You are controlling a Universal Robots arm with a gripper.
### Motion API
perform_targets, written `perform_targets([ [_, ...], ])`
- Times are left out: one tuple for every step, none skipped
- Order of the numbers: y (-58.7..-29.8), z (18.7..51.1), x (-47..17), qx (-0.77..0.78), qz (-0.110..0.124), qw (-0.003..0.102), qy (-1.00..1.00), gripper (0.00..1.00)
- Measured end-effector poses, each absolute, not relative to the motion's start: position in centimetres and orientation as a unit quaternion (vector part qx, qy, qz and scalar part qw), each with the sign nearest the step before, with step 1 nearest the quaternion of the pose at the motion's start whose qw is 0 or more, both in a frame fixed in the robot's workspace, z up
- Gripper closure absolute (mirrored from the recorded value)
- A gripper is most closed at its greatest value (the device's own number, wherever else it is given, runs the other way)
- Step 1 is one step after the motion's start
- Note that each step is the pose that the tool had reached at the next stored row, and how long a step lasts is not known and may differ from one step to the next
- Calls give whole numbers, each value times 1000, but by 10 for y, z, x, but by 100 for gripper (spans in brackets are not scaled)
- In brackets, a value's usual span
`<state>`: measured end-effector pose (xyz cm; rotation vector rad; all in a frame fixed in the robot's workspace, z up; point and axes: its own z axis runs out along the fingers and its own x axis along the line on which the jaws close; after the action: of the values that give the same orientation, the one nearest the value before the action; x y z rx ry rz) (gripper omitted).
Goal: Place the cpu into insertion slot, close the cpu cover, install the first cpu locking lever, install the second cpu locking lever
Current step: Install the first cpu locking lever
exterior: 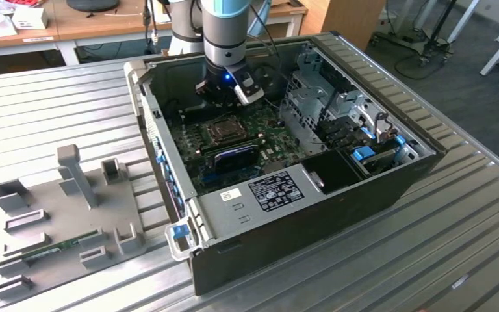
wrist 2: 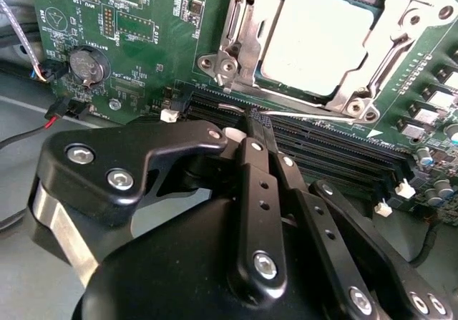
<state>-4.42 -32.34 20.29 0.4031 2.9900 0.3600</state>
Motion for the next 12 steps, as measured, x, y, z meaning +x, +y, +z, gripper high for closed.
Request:
perform_targets([
  [-323,203,-45,132,118,52,983,90],
  [-323,203,-45,132,118,53,983,90],
  [-323,203,-45,132,118,54,983,90],
  [-323,203,-45,132,118,55,983,90],
  [-323,203,-45,132,117,56,983,90],
  [-323,203,-45,132,116,57,983,90],
  [-323,203,-46,132,116,58,983,90],
  [-323,203,-46,131,115,59,983,90],
  [-323,203,-46,131,114,60,983,90],
  [-323,203,-46,131,114,61,983,90],
  [-323,203,-46,131,114,62,983,90],
  [-323,202,-47,131,114,63,983,90],
])
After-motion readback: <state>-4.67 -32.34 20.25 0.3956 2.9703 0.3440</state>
